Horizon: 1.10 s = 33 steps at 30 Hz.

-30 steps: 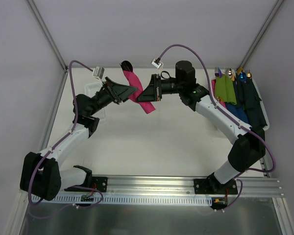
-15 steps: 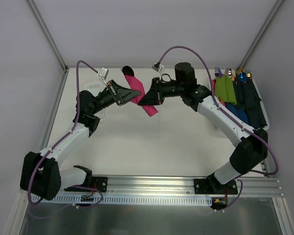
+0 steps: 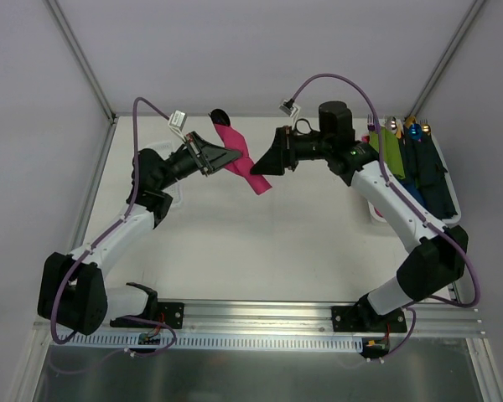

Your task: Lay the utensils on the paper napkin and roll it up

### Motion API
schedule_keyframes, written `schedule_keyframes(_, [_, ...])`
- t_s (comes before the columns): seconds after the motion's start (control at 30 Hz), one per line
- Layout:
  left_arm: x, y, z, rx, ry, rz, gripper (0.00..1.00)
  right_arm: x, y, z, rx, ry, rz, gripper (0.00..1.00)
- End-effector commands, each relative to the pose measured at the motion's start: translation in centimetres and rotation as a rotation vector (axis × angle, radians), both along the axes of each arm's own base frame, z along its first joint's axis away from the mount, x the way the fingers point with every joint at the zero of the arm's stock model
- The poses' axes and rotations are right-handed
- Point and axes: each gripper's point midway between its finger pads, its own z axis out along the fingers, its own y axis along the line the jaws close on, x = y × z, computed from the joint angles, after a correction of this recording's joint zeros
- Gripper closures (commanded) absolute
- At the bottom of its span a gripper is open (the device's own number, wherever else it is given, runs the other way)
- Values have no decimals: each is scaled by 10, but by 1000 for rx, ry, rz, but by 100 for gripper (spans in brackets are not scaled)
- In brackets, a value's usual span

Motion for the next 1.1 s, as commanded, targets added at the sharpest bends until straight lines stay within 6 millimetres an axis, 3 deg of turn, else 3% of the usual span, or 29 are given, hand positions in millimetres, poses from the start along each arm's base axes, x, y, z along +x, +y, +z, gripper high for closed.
schedule_keyframes(0.0, [-9,-5,38,-25,-164,-47,100,2,-9,32,59,13,10,21])
schedule_keyframes(0.27, [-20,-14,43,1,-204,-113,100,10,0,59,175,72,65,30])
schedule_keyframes(0.6, [-21,-15,46,-7,-215,-113,100,-3,6,44,161,117,111,44])
schedule_keyframes(0.73, [-20,-16,47,-10,-216,-115,100,-10,9,36,151,119,122,58])
schedule_keyframes(0.97, [-20,-21,47,-10,-214,-132,100,-5,8,33,148,116,107,73])
schedule_keyframes(1.07, [-21,-22,47,-6,-216,-134,100,-5,8,33,150,120,108,88])
